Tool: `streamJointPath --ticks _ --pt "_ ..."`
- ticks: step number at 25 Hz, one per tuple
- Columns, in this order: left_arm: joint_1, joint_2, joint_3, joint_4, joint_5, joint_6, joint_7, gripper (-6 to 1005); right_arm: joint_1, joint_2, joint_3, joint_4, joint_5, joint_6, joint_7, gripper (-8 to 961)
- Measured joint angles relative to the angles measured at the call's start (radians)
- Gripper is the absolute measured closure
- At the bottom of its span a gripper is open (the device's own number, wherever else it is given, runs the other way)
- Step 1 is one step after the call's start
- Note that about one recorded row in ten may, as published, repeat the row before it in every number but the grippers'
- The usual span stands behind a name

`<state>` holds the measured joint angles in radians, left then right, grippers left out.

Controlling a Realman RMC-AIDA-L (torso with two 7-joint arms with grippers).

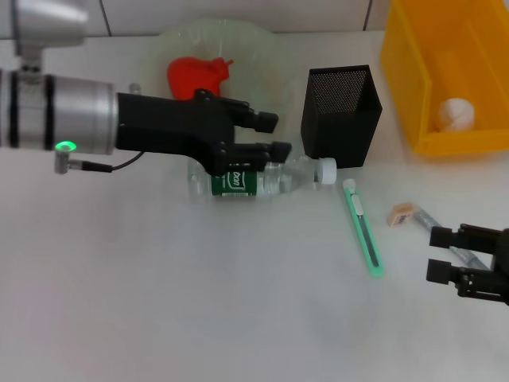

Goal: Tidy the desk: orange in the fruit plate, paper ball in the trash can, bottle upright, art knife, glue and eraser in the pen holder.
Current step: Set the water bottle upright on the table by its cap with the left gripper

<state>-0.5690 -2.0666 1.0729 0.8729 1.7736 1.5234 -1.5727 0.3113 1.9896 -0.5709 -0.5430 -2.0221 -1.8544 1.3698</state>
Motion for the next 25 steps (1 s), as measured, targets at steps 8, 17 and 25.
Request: streamJointPath --ticks 8,17,25 --pt "-0.147 -0.006 0.165 0.085 0.248 -0.111 -0.188 561 -0.046 -0.002 0.031 0.002 -0.003 0.014 -0.019 232" --pt "-0.150 -0.012 0.453 0.229 0.337 -0.266 -0.316 200 -0.056 -0.001 0.034 0.004 -0.004 0.038 -0.021 234" --pt "-0.165 -0.013 0.615 0.249 0.373 -0.387 -0.347 190 -0.057 -0.002 0.034 0.016 -0.008 0.040 -0.023 234"
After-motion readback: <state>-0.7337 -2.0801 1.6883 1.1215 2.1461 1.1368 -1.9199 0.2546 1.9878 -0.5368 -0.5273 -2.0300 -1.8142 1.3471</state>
